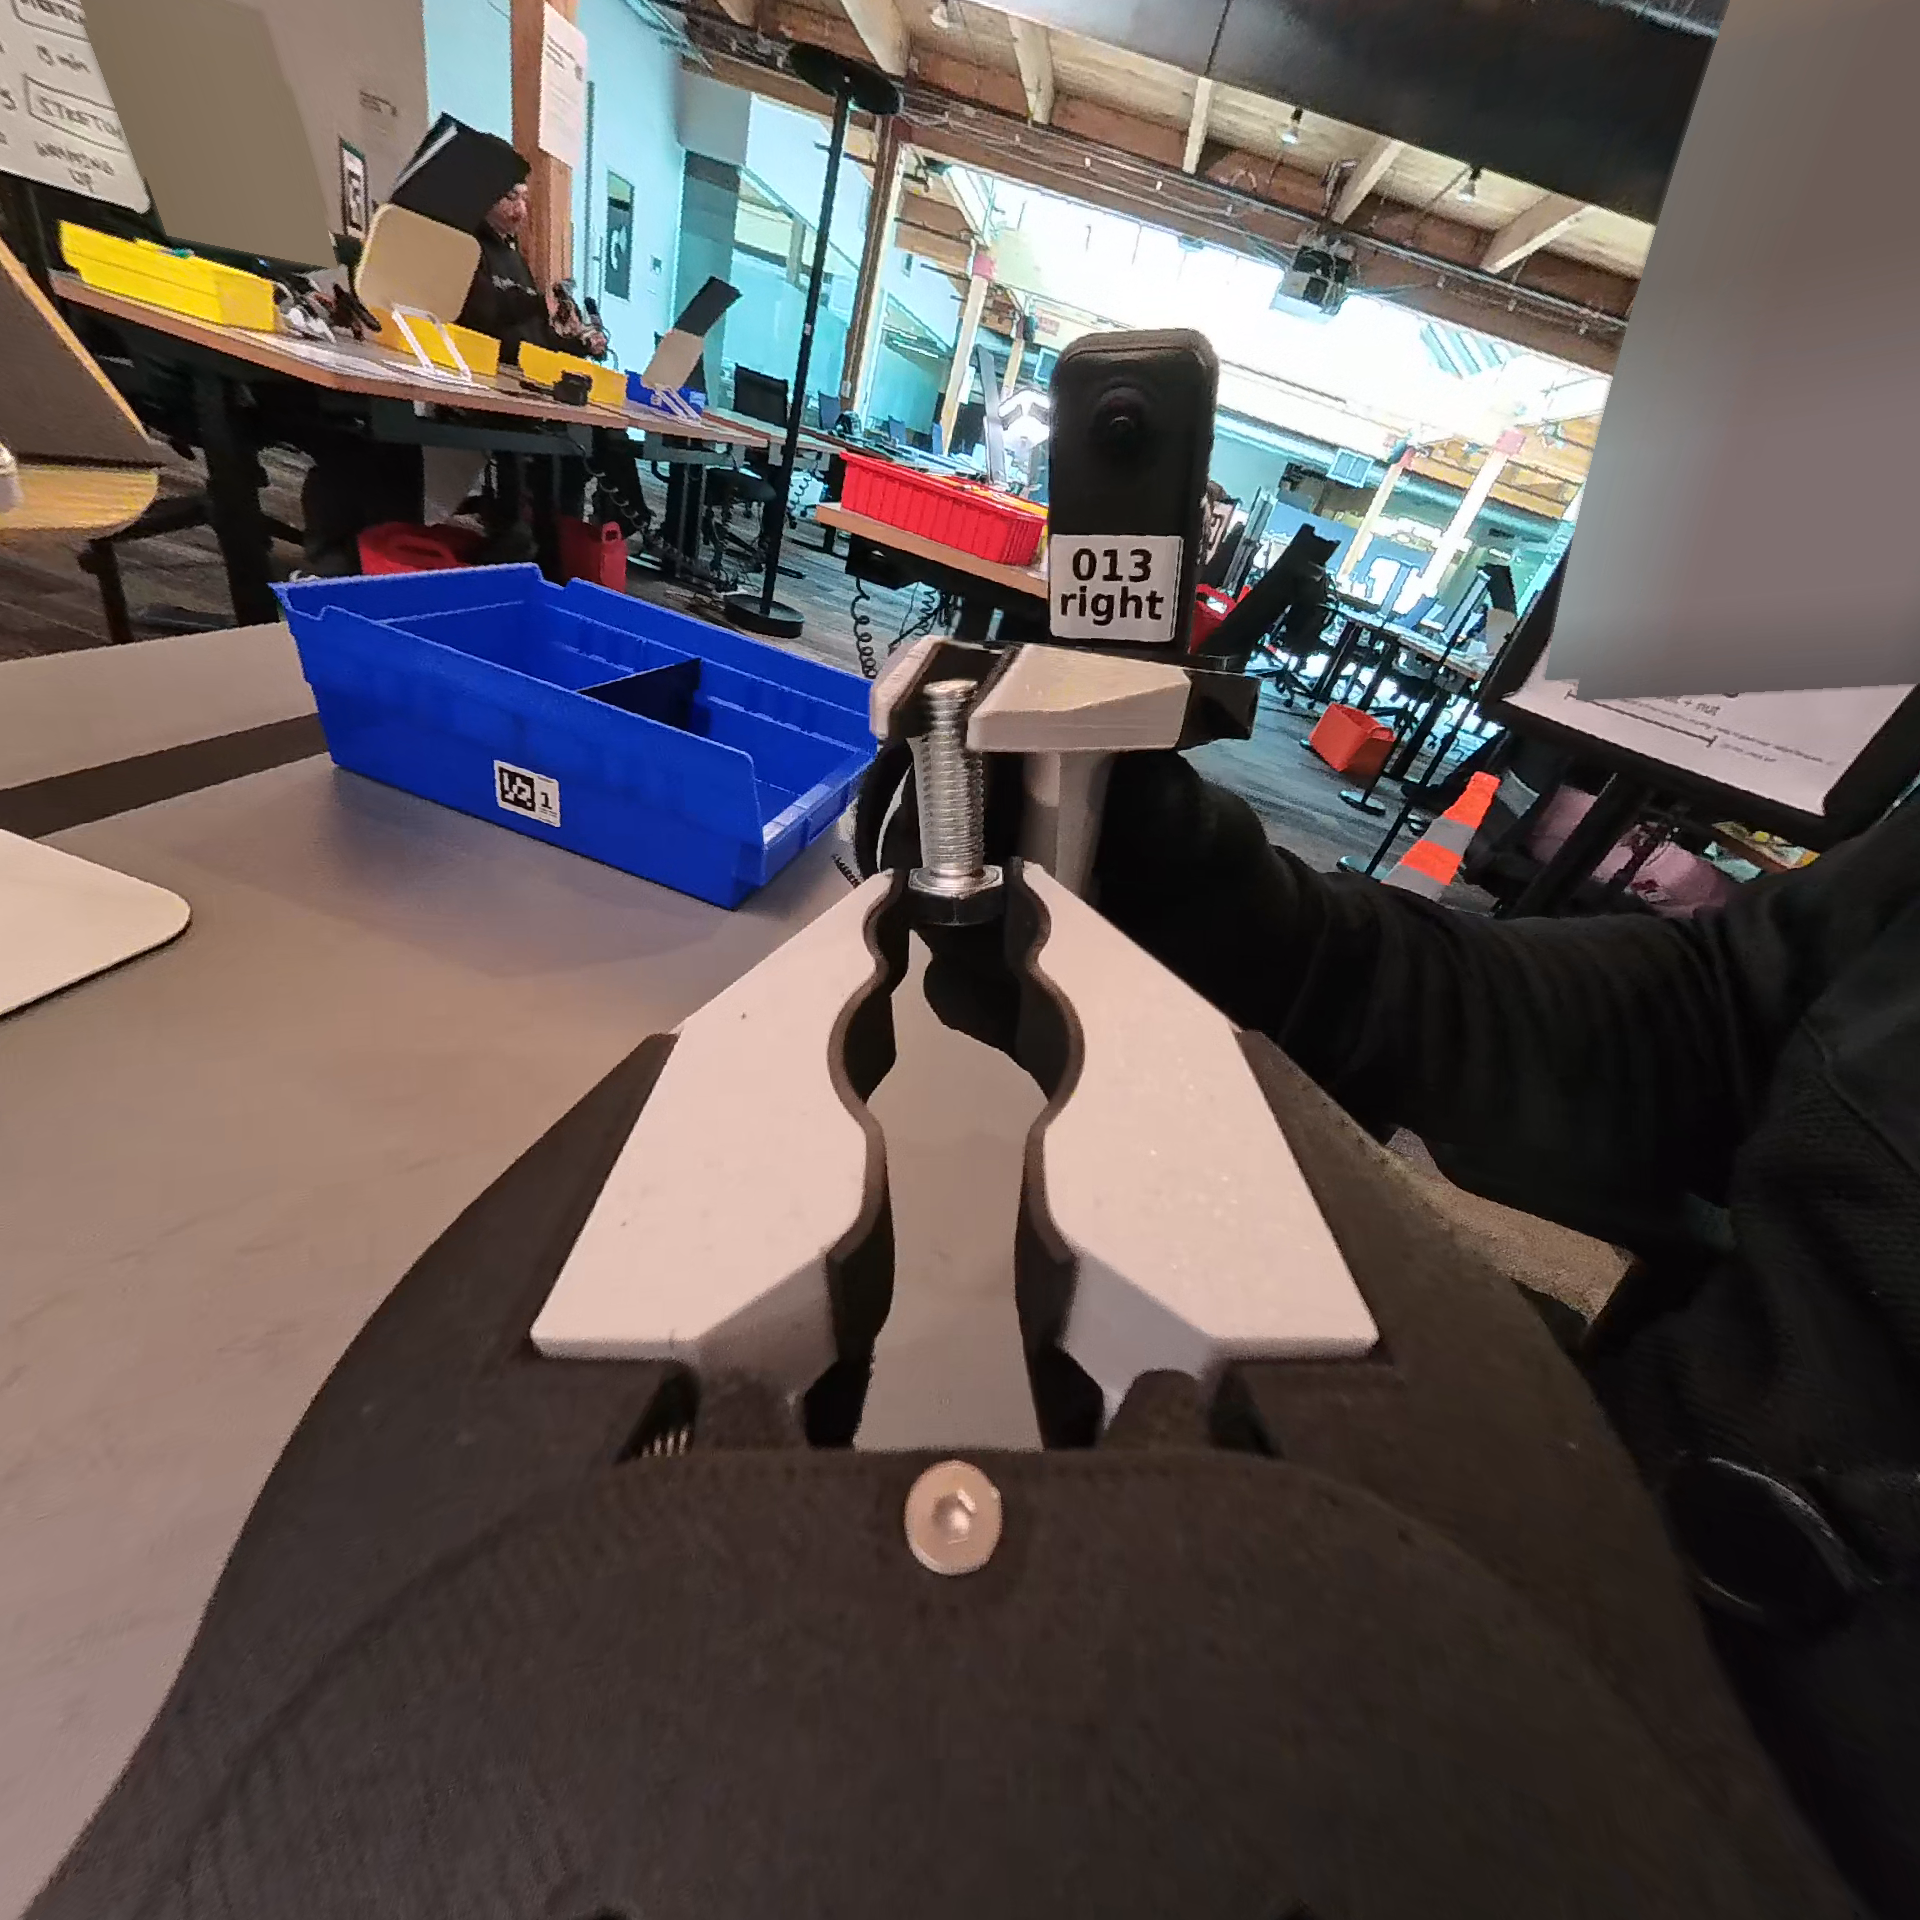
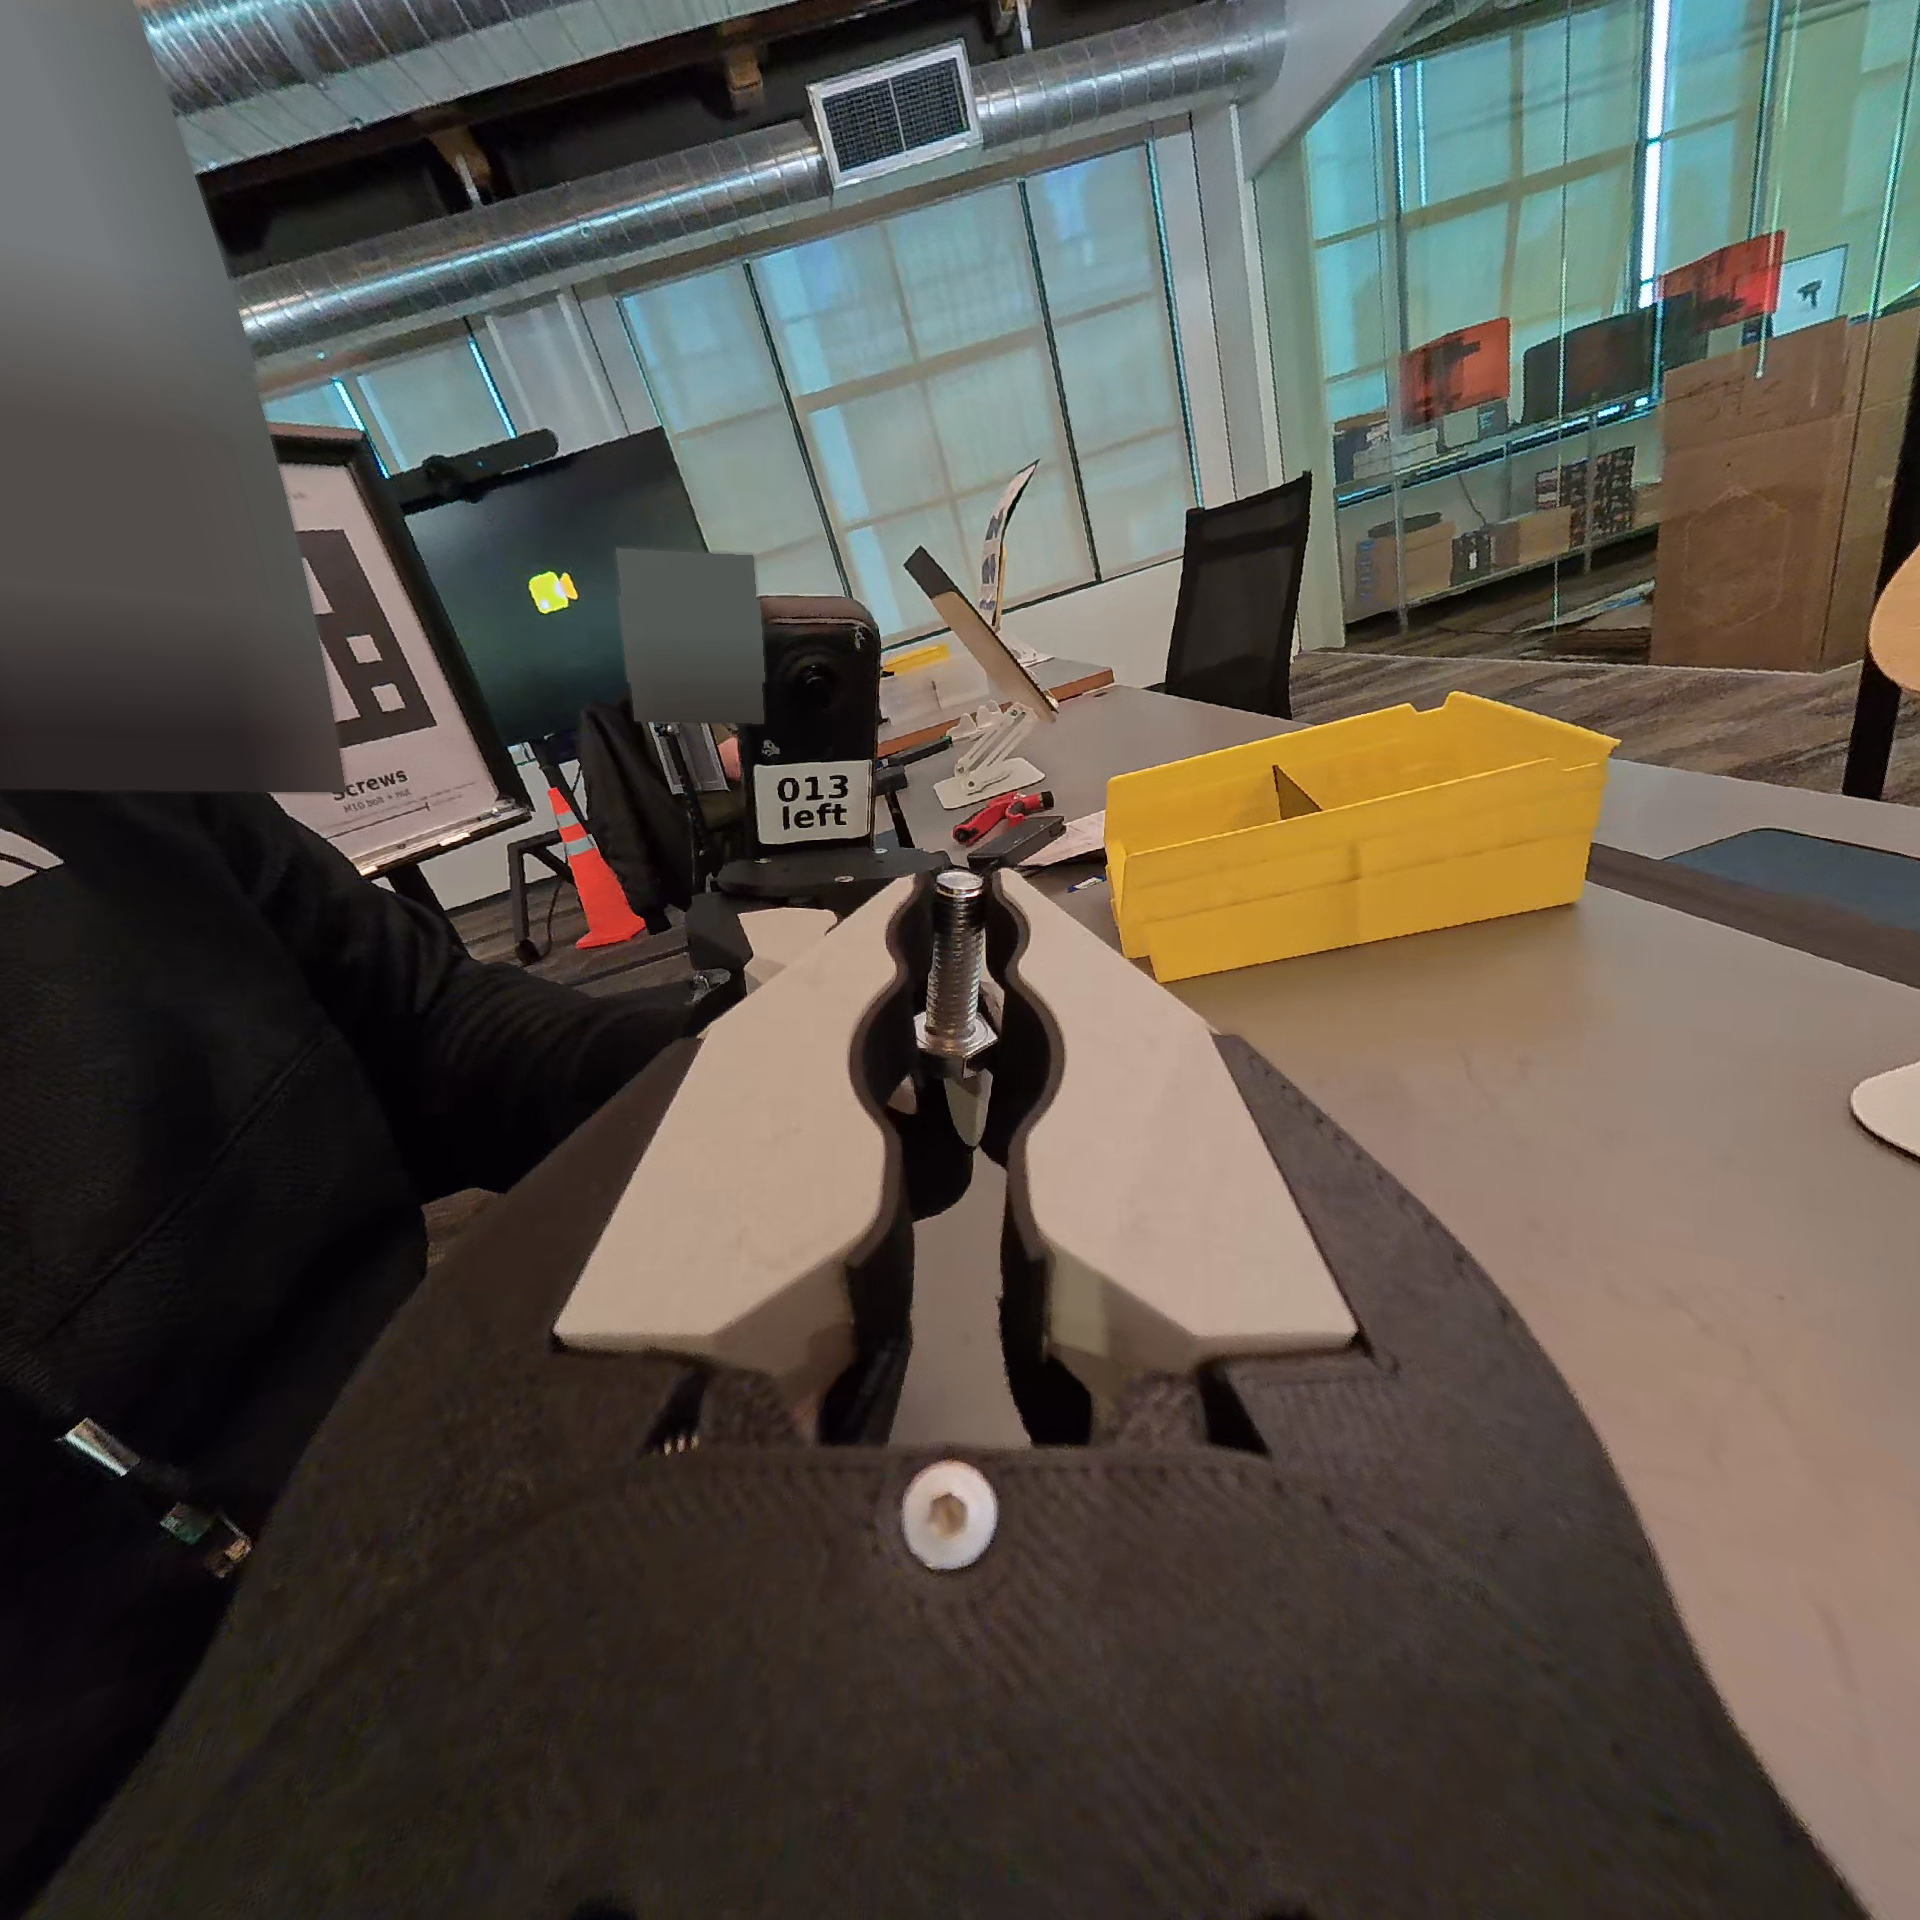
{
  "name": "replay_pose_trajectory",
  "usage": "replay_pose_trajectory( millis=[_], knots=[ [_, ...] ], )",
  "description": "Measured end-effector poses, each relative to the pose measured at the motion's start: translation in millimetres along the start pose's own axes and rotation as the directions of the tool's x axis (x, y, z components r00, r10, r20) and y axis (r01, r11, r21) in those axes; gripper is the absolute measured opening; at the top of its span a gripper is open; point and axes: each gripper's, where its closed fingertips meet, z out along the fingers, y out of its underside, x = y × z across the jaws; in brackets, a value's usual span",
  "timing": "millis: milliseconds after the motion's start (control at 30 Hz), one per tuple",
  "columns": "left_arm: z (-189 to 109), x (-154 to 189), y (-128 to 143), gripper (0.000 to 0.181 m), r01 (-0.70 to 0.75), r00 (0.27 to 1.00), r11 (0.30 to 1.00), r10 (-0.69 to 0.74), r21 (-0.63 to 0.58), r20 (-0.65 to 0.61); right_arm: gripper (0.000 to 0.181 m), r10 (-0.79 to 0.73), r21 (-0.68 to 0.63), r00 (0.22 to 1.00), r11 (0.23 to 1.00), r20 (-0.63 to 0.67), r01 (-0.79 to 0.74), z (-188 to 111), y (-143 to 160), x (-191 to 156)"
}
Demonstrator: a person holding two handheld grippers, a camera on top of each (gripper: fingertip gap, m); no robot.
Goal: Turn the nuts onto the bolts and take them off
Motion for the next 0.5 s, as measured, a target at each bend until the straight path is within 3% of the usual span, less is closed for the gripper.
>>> replay_pose_trajectory(
  millis=[100, 167, 267, 367, 500],
  knots=[
    [-1.0, 0.3, -0.2, 0.016, -0.008, 1.0, 1.0, 0.008, 0.004, 0.0, 0.009, 0.005, 0.001, 1.0, 1.0, 0.001, -0.005, 0.4, 0.2, 0.2],
    [-4.1, -2.0, -0.8, 0.016, -0.022, 1.0, 1.0, 0.022, 0.004, 0.013, 0.032, 0.023, -0.006, 0.999, 1.0, -0.027, -0.023, -0.7, -0.4, 6.7],
    [-16.2, -9.8, -2.1, 0.016, -0.057, 0.997, 0.998, 0.057, -0.008, 0.052, 0.033, 0.007, -0.023, 0.998, 1.0, -0.069, -0.009, -9.3, -2.7, 17.8],
    [-38.5, -20.4, 0.7, 0.016, -0.107, 0.985, 0.994, 0.109, -0.02, 0.136, 0.036, -0.06, -0.276, 0.989, 0.961, -0.137, 0.021, -15.2, 30.8, 39.8],
    [-67.1, -38.5, 5.2, 0.016, -0.162, 0.951, 0.985, 0.173, -0.065, 0.254, 0.037, -0.209, -0.645, 0.968, 0.761, -0.142, 0.069, -24.2, 95.0, 71.9]
  ],
)
